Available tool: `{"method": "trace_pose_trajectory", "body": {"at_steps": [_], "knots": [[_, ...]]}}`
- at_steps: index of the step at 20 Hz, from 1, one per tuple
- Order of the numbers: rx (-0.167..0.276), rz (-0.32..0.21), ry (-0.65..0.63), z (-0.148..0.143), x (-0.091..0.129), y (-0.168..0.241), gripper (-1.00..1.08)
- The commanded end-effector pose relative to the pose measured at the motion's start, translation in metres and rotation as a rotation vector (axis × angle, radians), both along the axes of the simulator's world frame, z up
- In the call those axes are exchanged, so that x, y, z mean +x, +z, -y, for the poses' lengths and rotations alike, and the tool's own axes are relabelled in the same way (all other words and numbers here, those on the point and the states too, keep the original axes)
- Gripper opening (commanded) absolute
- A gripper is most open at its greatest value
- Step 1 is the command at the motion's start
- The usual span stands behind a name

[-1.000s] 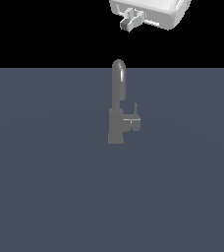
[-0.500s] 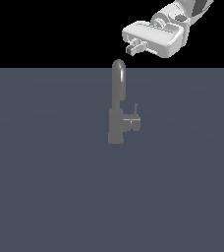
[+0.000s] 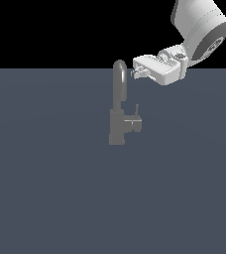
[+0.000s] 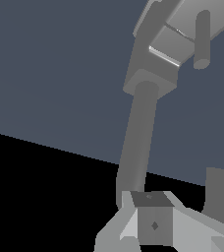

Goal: Turn on the faucet by rotating a designated handle.

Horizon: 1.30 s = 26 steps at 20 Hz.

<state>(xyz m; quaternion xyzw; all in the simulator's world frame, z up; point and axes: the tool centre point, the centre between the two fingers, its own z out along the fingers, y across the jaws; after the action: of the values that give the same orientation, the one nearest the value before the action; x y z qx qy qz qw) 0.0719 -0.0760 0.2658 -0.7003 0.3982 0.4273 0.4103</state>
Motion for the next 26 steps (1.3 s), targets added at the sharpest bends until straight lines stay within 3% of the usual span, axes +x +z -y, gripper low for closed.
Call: {"method": "trace_pose_trajectory", "body": {"at_steps": [1, 8, 14, 19, 26], "knots": [[0.046, -0.049, -0.047, 0.004, 0.007, -0.019, -1.0], [0.158, -0.177, -0.171, 0.012, 0.02, -0.072, -1.0], [0.229, -0.258, -0.249, 0.013, 0.024, -0.108, -1.0], [0.256, -0.289, -0.28, 0.013, 0.024, -0.122, -1.0], [0.257, -0.291, -0.281, 0.012, 0.022, -0.123, -1.0]]}}
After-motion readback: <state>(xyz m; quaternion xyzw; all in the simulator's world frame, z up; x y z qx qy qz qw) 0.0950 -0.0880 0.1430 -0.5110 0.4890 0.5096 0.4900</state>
